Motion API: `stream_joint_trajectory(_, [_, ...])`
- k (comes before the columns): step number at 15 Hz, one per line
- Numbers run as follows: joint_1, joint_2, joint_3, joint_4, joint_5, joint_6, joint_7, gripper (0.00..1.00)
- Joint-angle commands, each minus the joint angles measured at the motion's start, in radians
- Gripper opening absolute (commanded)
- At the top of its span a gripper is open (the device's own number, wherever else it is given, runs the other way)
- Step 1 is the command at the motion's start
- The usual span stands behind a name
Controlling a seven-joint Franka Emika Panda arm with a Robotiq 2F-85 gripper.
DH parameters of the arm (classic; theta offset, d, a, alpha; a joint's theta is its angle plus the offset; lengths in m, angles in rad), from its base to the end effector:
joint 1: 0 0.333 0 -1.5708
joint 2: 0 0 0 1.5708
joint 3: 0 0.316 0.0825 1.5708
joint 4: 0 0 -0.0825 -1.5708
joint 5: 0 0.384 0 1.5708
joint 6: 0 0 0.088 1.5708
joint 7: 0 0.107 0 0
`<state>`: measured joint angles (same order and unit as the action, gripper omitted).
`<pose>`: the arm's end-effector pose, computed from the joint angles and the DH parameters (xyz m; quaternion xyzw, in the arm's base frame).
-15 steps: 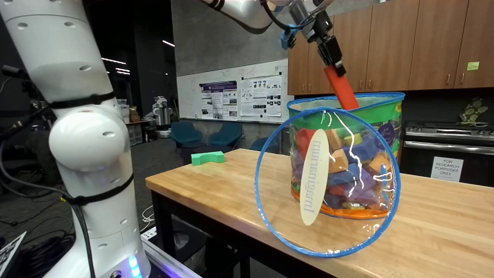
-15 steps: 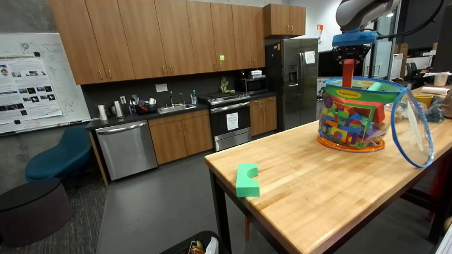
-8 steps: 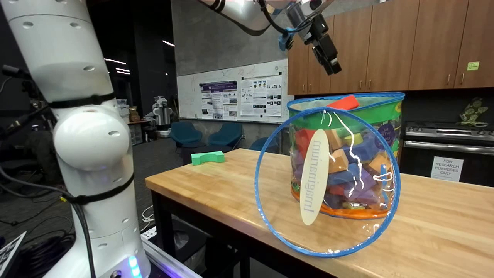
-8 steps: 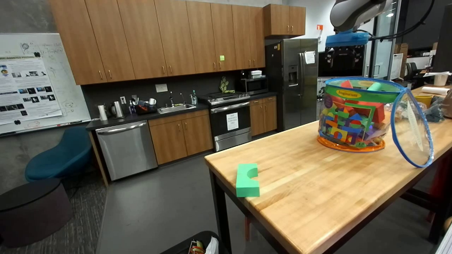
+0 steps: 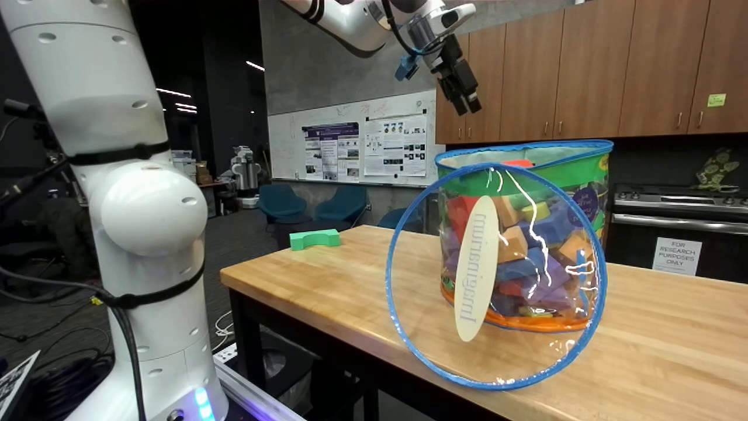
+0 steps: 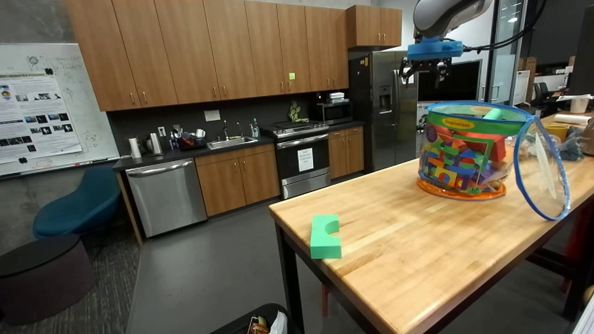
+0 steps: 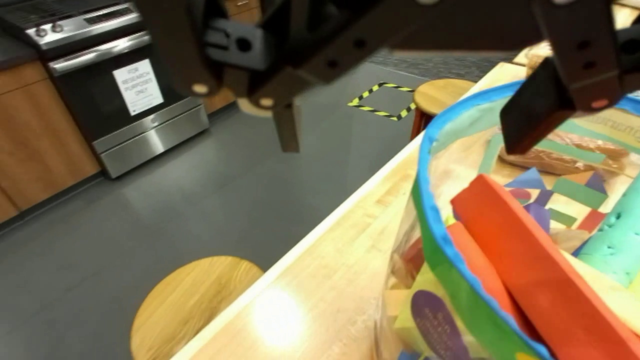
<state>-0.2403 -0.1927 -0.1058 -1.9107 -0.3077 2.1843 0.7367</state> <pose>0.5022 -0.1982 0.6291 0.8539 -0.4486 0.2498 0.0854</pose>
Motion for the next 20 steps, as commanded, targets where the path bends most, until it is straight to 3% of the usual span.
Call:
stream_joint_trajectory(1, [0.062, 0.01, 0.008, 0.024, 0.112, -0.033, -0.153, 1.0])
stream_joint_trajectory(6, [0.133, 0.056, 0.018, 0.03, 0.324, -0.065, -0.395, 1.0])
stream_joint_trajectory(11, [0.172, 0.105, 0.035, 0.008, 0.406, -0.136, -0.57, 1.0])
stream_joint_trajectory(20, [0.222, 0.132, 0.102, -0.141, 0.386, -0.096, -0.539, 1.0])
